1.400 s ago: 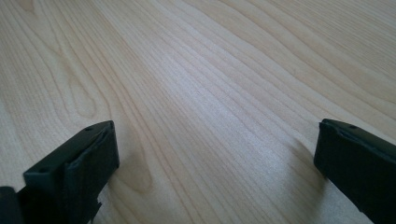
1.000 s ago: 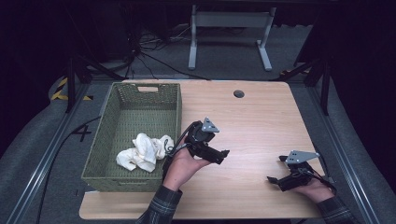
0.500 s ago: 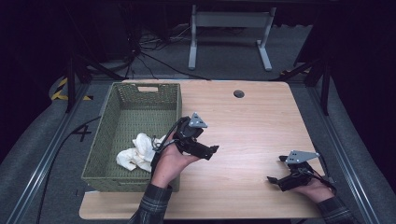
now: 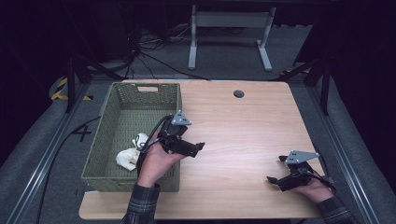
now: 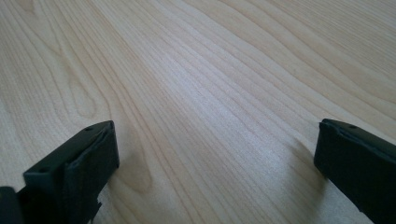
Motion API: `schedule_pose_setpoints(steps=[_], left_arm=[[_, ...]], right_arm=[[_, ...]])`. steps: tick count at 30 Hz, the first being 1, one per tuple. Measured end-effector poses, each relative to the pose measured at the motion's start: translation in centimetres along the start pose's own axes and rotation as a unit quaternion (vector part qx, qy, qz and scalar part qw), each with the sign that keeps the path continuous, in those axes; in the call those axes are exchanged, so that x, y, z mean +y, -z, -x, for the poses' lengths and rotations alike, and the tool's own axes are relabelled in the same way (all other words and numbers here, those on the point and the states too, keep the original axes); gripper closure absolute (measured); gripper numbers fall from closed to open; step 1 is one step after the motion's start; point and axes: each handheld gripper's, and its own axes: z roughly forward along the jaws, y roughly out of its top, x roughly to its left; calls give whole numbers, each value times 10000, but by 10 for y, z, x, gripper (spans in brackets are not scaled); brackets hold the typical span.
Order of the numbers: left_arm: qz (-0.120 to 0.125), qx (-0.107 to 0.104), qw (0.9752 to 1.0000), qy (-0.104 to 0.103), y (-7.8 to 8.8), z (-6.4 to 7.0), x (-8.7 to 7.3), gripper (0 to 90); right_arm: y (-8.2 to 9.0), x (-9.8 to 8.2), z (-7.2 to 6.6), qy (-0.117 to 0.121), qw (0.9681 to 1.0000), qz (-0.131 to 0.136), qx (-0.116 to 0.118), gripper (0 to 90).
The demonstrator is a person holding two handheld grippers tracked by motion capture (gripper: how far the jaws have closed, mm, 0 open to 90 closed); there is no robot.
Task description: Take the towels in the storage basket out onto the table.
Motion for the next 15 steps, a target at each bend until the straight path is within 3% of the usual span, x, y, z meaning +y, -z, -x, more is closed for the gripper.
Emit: schedule_pose_setpoints(steps=[15], left_arm=[[-1,194,9998,65,24,-20,-14,61]], right_arm=[[0,0,0,-1,10000,0,-1,2]])
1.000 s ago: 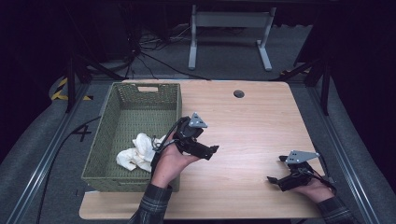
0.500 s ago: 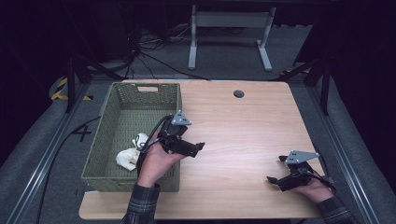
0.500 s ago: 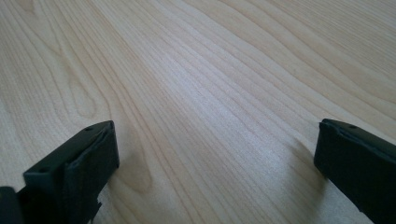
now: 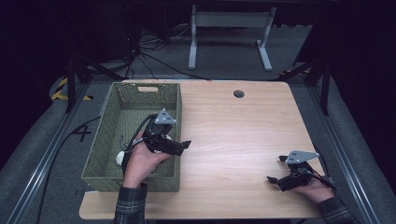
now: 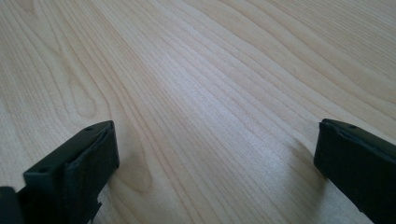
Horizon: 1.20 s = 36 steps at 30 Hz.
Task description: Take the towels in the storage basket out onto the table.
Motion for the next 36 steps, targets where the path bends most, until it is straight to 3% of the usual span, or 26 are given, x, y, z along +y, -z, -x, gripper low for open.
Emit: schedule_pose_setpoints(steps=[8,18,24,29,36], left_arm=[[0,205,9995,247,14,-18,-14,61],[-162,524,9978,370,22,-37,-30,69],[-378,723,9951,562,16,-49,-43,69],[-556,742,9939,596,11,-55,-50,69],[-893,853,9901,665,0,-64,-62,70]], right_arm=[[0,0,0,-1,10000,0,1,2],[0,0,0,-1,10000,0,-1,2],[0,0,0,0,10000,0,0,2],[0,0,0,1,10000,1,1,2],[0,0,0,1,10000,1,0,2]])
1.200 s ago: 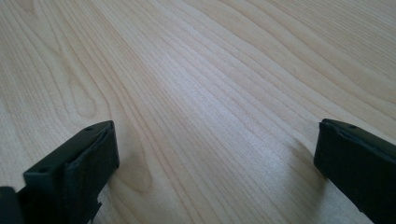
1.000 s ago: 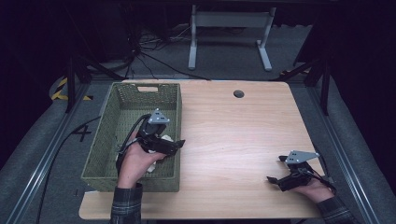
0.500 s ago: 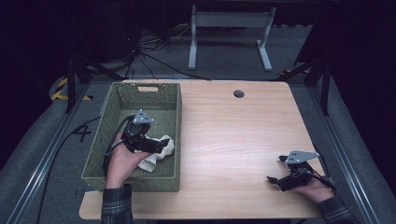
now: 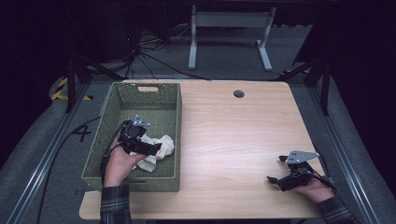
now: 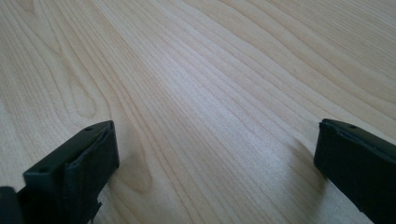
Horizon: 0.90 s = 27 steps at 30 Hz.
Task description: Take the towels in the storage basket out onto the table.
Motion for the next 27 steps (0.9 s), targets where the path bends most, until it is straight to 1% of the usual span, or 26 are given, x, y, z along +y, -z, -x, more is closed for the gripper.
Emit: schedule_pose_setpoints(steps=[1,2,3,5,6,7,8,9,11,13,15,19,20,21,22,25,27], left_arm=[[-54,-27,10000,14,-3,-1,-1,71],[-54,-27,10000,14,-3,-1,-1,74],[-90,-59,9999,61,-5,-1,-3,74],[-332,-79,9994,57,-13,-1,-4,74],[-332,-79,9994,57,-13,-1,-4,74],[-403,-89,9991,73,-15,-1,-4,74],[-486,-99,9988,51,-17,-1,-5,74],[-518,-96,9986,56,-19,-1,-5,79],[-680,-36,9977,13,-23,0,-5,94],[-809,-22,9967,-44,-26,1,-5,104],[-1017,24,9948,-113,-31,2,-5,119],[-1314,-8,9911,-191,-39,5,-7,121],[-1413,-22,9898,-188,-42,5,-8,121],[-1413,-22,9898,-188,-42,5,-8,121],[-1481,-31,9888,-186,-44,5,-9,121],[-1499,-15,9886,-173,-44,4,-9,132],[-1537,20,9880,-178,-45,4,-9,141]], right_arm=[[0,0,0,0,10000,0,0,2],[0,0,0,-1,10000,0,0,2],[0,0,0,0,10000,0,1,2],[0,0,0,1,10000,0,0,2],[0,0,0,1,10000,0,0,2],[0,0,0,0,10000,0,0,2],[0,0,0,0,10000,0,1,2],[0,0,0,-1,10000,-1,0,2],[0,0,0,1,10000,0,0,2],[0,0,0,5,10000,0,5,2],[0,0,0,7,10000,2,8,2],[0,0,0,8,10000,1,7,2],[0,0,0,6,10000,1,8,2],[0,0,0,6,10000,1,8,2],[0,0,0,9,10000,1,8,2],[0,0,0,8,10000,2,7,2],[0,0,0,10,10000,2,8,2]])
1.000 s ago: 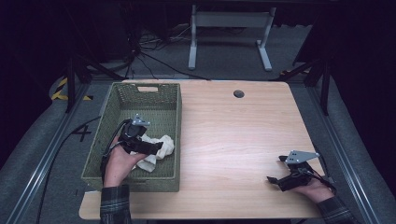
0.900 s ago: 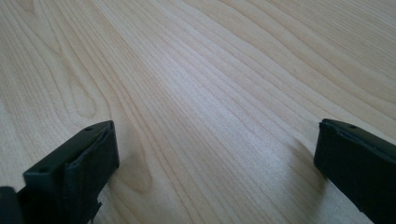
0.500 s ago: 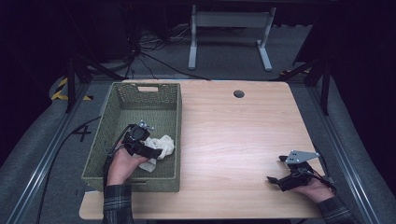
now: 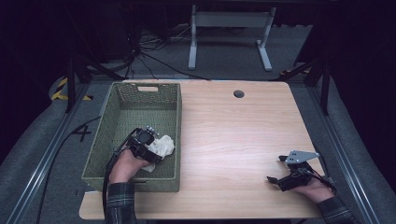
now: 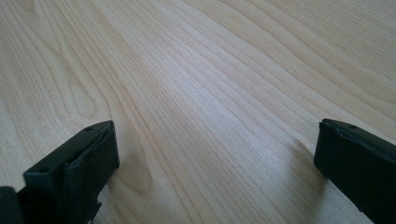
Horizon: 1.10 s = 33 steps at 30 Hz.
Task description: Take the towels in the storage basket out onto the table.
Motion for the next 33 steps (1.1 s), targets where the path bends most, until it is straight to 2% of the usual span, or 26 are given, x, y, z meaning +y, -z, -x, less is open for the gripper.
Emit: schedule_pose_setpoints(steps=[4,9,11,16,21,25,27,33], left_arm=[[-111,170,9998,-86,0,3,1,191],[-105,253,9996,106,5,2,1,398],[-89,200,9995,229,7,1,0,540],[-21,23,9990,452,13,-3,0,707],[283,-190,9974,637,21,-6,-1,726],[641,-363,9942,780,29,-9,-3,728],[921,-490,9909,854,35,-12,-5,730],[1427,-671,9834,901,48,-16,-10,734]], right_arm=[[0,0,0,-1,10000,1,1,2],[0,0,0,2,10000,2,2,2],[0,0,0,4,10000,1,3,2],[0,0,0,4,10000,3,1,2],[0,0,0,3,10000,2,3,2],[0,0,0,-1,10000,8,0,2],[0,0,0,3,10000,2,3,2],[0,0,0,-1,10000,8,0,2]])
